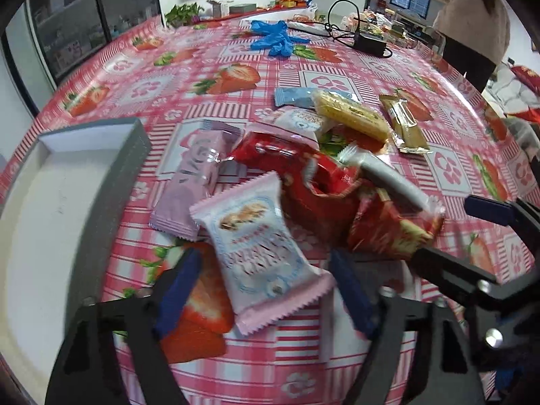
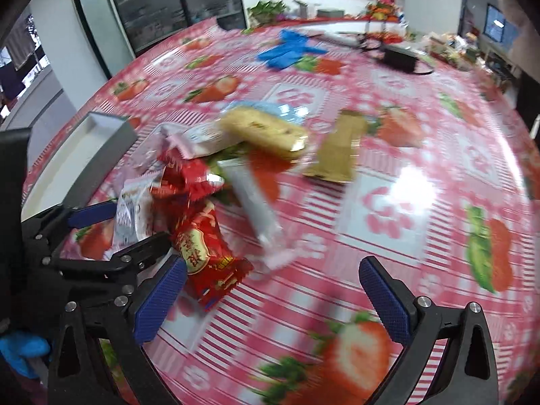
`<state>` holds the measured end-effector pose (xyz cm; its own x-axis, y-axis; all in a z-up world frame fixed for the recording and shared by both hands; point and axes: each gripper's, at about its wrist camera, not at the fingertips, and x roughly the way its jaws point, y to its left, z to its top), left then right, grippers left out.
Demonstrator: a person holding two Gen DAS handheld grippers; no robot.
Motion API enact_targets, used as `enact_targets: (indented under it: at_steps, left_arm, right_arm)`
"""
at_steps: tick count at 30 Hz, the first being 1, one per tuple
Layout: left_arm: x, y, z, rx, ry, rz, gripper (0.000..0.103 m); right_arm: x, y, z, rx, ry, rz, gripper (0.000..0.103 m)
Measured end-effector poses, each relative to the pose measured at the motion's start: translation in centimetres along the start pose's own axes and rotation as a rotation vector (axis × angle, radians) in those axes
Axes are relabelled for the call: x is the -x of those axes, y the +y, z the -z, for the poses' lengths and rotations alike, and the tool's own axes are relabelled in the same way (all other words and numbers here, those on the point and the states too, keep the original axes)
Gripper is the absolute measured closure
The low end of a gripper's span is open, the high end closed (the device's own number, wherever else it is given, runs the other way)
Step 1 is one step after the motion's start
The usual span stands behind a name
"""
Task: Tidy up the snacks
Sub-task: 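Grasp the pink cranberry packet with left tool while right tool grasps red candy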
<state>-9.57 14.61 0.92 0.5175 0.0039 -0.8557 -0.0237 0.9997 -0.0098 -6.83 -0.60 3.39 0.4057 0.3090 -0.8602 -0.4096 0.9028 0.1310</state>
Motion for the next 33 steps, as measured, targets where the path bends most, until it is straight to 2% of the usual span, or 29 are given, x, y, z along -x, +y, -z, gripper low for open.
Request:
enact_targets:
  at_steps: [1, 2, 3, 4, 5, 6, 9, 10, 11, 12, 13, 14, 17, 22, 24, 25, 26, 27, 29, 31, 33]
  left_arm:
    - [0.2, 0.2, 0.0, -0.001, -0.005, 0.003, 0.041]
    - [0.4, 0.6, 0.2, -0.003, -0.008, 0.008, 0.044]
    - [0.5, 0.8, 0.3, -0.002, -0.008, 0.023, 0.045]
    - [0.7, 1.1, 0.6, 0.002, -0.007, 0.041, 0.046]
    - [1.0, 1.4, 0.9, 0.003, -0.005, 0.053, 0.046]
    - [1.3, 1.5, 1.4, -0.003, -0.003, 0.061, 0.046]
    - [2.3, 1.9, 2.8, -0.024, -0.01, 0.063, 0.045]
    - [2.5, 1.9, 3.1, -0.026, -0.014, 0.059, 0.044]
    - [2.6, 2.1, 3.3, -0.025, -0.016, 0.057, 0.043]
    - [2.6, 2.1, 3.3, -0.019, -0.016, 0.055, 0.04]
    - [2.6, 2.2, 3.3, -0.011, -0.012, 0.05, 0.037]
    - [2.6, 2.3, 3.1, -0.004, -0.007, 0.049, 0.036]
    - [2.5, 2.6, 2.6, 0.01, -0.001, 0.048, 0.023]
    - [1.6, 3.1, 2.2, 0.025, 0.022, 0.024, 0.022]
    - [1.6, 3.0, 2.1, 0.019, 0.015, 0.023, 0.022]
    - [1.5, 2.9, 2.1, 0.015, 0.017, 0.024, 0.022]
    - [1.4, 2.7, 1.9, 0.008, 0.014, 0.022, 0.022]
    - [1.2, 2.5, 1.9, 0.0, 0.01, 0.013, 0.022]
    - [1.0, 2.1, 1.8, -0.017, -0.007, -0.005, 0.023]
    - [1.2, 1.6, 1.8, -0.024, -0.019, 0.016, 0.035]
    - [1.6, 0.6, 2.0, -0.068, -0.025, 0.03, 0.058]
  right_arm:
    - [-0.5, 0.2, -0.1, -0.002, 0.021, 0.0, 0.006]
    - [-1.0, 0.5, -0.1, -0.002, 0.042, 0.001, 0.027]
    - [-1.0, 0.9, 0.0, 0.012, 0.034, 0.041, 0.035]
    - [-0.8, 1.1, 0.3, 0.026, 0.04, 0.059, 0.053]
    - [-0.5, 1.3, 0.5, 0.027, 0.04, 0.056, 0.063]
    - [-0.2, 1.2, 0.8, 0.019, 0.049, 0.032, 0.065]
    - [0.9, 0.2, 2.3, -0.009, 0.066, -0.004, 0.062]
    - [1.4, 0.0, 2.7, -0.012, 0.067, -0.009, 0.047]
    - [1.7, 0.1, 2.7, -0.005, 0.059, -0.008, 0.02]
    - [2.2, 0.4, 2.6, 0.014, 0.036, -0.005, 0.01]
    - [2.8, 1.0, 2.1, 0.05, -0.003, 0.006, 0.007]
    - [3.2, 1.9, 1.7, 0.094, -0.033, 0.023, 0.007]
    - [3.1, 4.3, -0.2, 0.201, -0.06, 0.062, 0.007]
    - [-0.6, 7.3, -2.7, 0.362, -0.024, 0.119, 0.007]
    - [-2.2, 7.2, -3.1, 0.356, 0.031, 0.113, 0.025]
    - [-3.1, 6.8, -3.2, 0.329, 0.08, 0.107, 0.045]
    - [-2.8, 6.6, -3.1, 0.32, 0.058, 0.135, 0.053]
    - [-2.5, 6.2, -3.0, 0.301, 0.06, 0.132, 0.061]
    - [-1.1, 5.1, -2.5, 0.228, 0.054, 0.103, 0.061]
    - [0.8, 3.5, -1.5, 0.152, 0.032, 0.094, 0.061]
    - [2.6, 1.6, 0.0, 0.075, 0.027, 0.092, 0.061]
